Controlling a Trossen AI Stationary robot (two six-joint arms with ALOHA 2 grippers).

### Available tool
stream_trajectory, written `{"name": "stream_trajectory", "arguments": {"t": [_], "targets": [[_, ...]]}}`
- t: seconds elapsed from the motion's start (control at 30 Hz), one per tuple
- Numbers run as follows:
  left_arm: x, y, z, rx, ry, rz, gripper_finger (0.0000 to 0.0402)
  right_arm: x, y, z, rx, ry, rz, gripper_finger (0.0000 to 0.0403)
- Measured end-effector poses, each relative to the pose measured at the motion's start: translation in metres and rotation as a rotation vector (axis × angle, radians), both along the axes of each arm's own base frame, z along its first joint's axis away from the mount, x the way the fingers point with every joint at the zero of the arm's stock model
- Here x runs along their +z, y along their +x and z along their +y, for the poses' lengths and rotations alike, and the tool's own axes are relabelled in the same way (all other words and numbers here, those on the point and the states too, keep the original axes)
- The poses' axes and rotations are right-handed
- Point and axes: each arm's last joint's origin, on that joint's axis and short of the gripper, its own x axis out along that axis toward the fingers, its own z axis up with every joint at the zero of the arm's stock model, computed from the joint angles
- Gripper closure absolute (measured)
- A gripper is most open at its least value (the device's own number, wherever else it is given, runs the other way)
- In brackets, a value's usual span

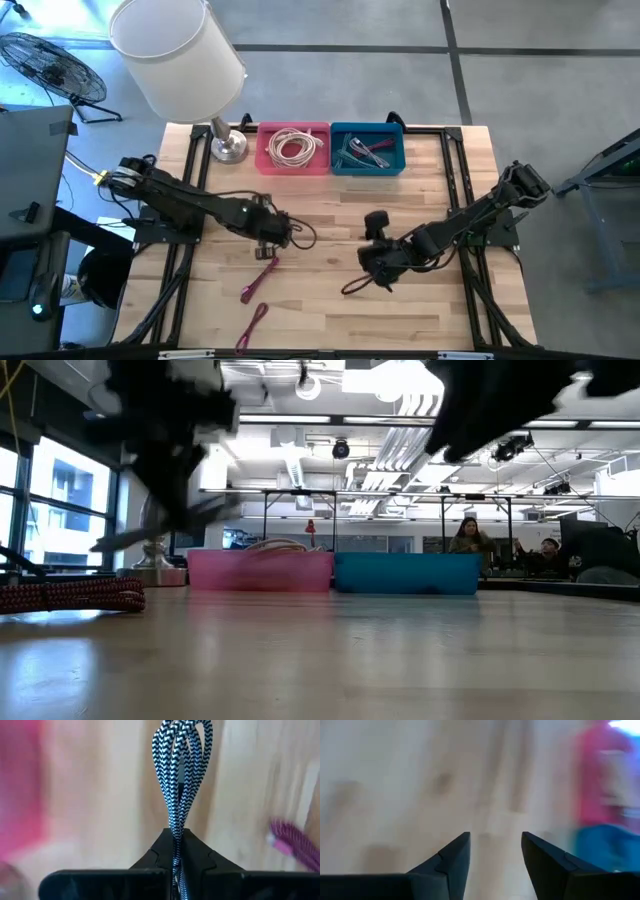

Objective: Pick & Place USB Port
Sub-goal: Put the small black and white charger cable into the blue bin

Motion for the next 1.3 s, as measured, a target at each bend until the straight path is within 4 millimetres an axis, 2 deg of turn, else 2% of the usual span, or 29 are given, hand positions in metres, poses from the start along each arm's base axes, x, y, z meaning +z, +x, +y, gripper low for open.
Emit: {"name": "stream_trajectory", "arguments": {"t": [0.1,0.23,0.37,0.47,0.57,0.7,1.07,1.17,1.3], "targets": [[0.031,-0.006,0.005,-0.029,0.127,-0.055,0.0394,0.004,0.000,-0.004,-0.107,-0.187,-0.104,0.0233],[0.072,-0.019,0.012,-0.049,0.252,-0.236,0.0394,0.009,-0.002,-0.006,-0.203,-0.369,-0.211,0.0233],[0.105,-0.031,0.016,-0.111,0.314,-0.486,0.0394,0.011,0.000,-0.011,-0.267,-0.416,-0.261,0.0233],[0.119,-0.036,0.017,-0.197,0.351,-0.662,0.0394,0.012,0.009,-0.017,-0.286,-0.326,-0.278,0.0233],[0.121,-0.037,0.016,-0.288,0.373,-0.788,0.0394,0.016,0.021,-0.020,-0.238,-0.213,-0.308,0.0237],[0.114,-0.035,0.014,-0.362,0.370,-0.897,0.0394,0.024,0.034,-0.021,-0.159,-0.165,-0.371,0.0244],[0.096,-0.031,0.007,-0.507,0.302,-1.151,0.0394,0.047,0.056,-0.019,0.156,-0.003,-0.539,0.0246],[0.092,-0.032,0.006,-0.537,0.281,-1.179,0.0394,0.048,0.057,-0.020,0.189,-0.003,-0.550,0.0246],[0.093,-0.033,0.005,-0.574,0.255,-1.236,0.0394,0.049,0.059,-0.024,0.151,-0.046,-0.555,0.0246]]}}
